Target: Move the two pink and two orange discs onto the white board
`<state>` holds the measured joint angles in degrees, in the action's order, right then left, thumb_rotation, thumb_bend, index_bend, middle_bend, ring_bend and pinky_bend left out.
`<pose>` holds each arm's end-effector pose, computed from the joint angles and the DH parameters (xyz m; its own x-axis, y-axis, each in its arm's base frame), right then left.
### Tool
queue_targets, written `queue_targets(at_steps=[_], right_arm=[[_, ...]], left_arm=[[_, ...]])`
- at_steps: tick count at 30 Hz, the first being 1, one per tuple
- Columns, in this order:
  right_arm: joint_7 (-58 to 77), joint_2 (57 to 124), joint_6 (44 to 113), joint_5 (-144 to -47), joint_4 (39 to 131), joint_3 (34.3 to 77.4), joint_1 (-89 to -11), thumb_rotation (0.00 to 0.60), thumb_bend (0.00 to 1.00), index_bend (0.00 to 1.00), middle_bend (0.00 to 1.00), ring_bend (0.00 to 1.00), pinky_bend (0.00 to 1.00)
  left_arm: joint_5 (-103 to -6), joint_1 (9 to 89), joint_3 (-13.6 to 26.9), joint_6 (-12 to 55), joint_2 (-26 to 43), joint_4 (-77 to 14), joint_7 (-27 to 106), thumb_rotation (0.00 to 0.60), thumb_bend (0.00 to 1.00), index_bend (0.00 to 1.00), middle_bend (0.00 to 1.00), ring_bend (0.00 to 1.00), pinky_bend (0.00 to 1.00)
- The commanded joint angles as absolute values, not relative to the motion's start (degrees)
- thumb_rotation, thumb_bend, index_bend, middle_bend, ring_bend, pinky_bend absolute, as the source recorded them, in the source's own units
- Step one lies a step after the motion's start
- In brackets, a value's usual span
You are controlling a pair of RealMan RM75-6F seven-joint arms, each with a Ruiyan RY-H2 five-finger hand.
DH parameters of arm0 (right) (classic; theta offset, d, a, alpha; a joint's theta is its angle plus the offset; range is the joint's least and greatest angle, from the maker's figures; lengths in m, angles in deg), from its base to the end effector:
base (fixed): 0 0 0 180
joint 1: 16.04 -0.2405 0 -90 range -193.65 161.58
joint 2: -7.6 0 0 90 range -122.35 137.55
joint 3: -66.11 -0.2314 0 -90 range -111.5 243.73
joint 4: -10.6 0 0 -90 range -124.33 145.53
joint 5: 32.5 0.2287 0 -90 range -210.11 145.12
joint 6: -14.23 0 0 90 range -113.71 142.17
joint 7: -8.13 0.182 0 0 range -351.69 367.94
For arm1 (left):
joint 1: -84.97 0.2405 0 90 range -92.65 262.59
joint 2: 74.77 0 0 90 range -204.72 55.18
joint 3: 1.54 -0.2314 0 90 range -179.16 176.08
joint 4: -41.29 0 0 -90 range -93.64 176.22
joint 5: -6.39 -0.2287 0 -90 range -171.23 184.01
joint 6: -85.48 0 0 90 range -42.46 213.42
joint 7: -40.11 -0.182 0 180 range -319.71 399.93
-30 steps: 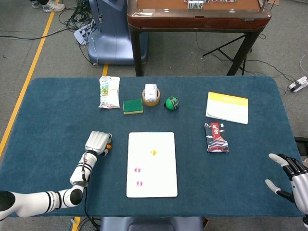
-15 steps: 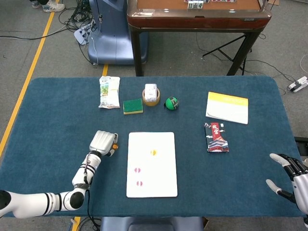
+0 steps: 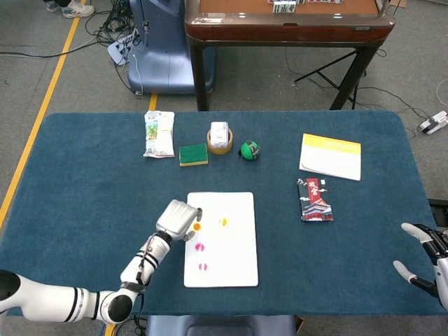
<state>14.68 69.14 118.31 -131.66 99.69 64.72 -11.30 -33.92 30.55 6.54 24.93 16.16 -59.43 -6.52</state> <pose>-0.2812 -0.1560 0.1800 0.3572 0.2150 0.9089 -0.9154 -0.1125 0.3864 -0.0454 0.3189 -0.0816 0.6006 0.3239 0.7310 0.7737 -0.4659 -0.4293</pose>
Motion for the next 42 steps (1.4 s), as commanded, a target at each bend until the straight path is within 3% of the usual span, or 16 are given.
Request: queue_targets(at_steps=[1,19,36,42], right_arm=[[15.2,69.2,118.9,-131.5,99.5,64.6,-11.0,0.600,0.00,0.26,0.31,0.34,0.63],[18.0,70.1,125.0,-131.6,97.3,63.7,-8.2,0.600,0.00,0.26,0.31,0.34,0.63],[19.1,70.2,125.3,-131.1,96.9,63.0,-7.8,0.600,0.00,0.26,0.31,0.34,0.63],[18.9,70.2,125.2,-131.3,97.0,63.0,-7.8,0.600,0.00,0.26,0.31,0.34,0.63]], left_arm=[[-32.8,29.4,7.1,25.0,17.3,-60.0,-7.2,0.600,0.30,0.58,1.00,1.00,1.00],[-27.9,22.8,8.2,24.8,25.3,-57.1,-11.0,0.600,0.30,0.58,1.00,1.00,1.00],[-26.5,20.2,8.6,25.0,29.5,-51.4,-11.2,0.600,0.30,0.57,1.00,1.00,1.00],[-27.0,19.8,8.1,24.5,30.2,-50.8,-11.9,0.600,0.30,0.50,1.00,1.00,1.00]])
